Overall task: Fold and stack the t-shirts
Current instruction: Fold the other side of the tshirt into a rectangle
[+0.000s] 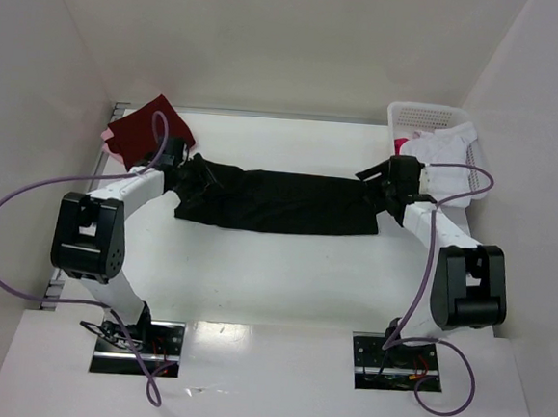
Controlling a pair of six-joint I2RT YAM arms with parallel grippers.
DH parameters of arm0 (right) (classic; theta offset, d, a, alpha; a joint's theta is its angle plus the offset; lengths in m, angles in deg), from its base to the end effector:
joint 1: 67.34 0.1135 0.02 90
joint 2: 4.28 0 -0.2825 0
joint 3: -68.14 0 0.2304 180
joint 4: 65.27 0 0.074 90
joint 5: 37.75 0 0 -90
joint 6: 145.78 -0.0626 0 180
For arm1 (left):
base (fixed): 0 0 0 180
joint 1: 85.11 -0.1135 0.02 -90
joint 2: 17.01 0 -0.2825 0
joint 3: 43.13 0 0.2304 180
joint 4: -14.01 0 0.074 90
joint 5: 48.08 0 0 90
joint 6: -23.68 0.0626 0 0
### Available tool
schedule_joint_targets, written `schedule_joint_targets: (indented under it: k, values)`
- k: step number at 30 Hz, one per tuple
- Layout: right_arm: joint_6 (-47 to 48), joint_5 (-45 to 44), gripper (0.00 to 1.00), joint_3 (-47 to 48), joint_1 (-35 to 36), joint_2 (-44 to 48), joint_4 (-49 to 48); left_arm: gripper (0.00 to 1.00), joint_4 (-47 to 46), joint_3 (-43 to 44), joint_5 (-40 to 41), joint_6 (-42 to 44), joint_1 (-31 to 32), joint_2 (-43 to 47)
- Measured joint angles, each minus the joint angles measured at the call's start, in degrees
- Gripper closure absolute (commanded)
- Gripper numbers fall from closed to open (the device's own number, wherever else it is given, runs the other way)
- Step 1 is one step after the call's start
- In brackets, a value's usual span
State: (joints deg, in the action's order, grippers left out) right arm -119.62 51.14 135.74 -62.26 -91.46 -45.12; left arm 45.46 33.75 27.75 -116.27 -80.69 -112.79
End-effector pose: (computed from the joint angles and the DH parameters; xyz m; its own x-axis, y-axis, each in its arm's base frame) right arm 0.3270 0.0279 0.2311 -0.3468 0.8701 -0.3502 0.5390 0.4904 0.6848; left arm 0.3501 -0.0424 0.2162 -0.6704 -0.6926 -0.2663 -0.4393 0.6597 -0.6097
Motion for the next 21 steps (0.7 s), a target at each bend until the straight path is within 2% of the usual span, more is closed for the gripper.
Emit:
schedule_joint_targets:
  k: [10, 21]
  values:
    - [-0.5, -1.3, 0.24, -2.4, 0.0, 5.1, 0.1, 0.28, -2.9, 2.8, -0.6, 0.0, 0.0, -8.4]
    - [-0.6, -2.3, 0.24, -2.4, 0.0, 6.0, 0.1, 0.28, -5.3, 12.3, -1.2, 0.0, -0.4, -13.7]
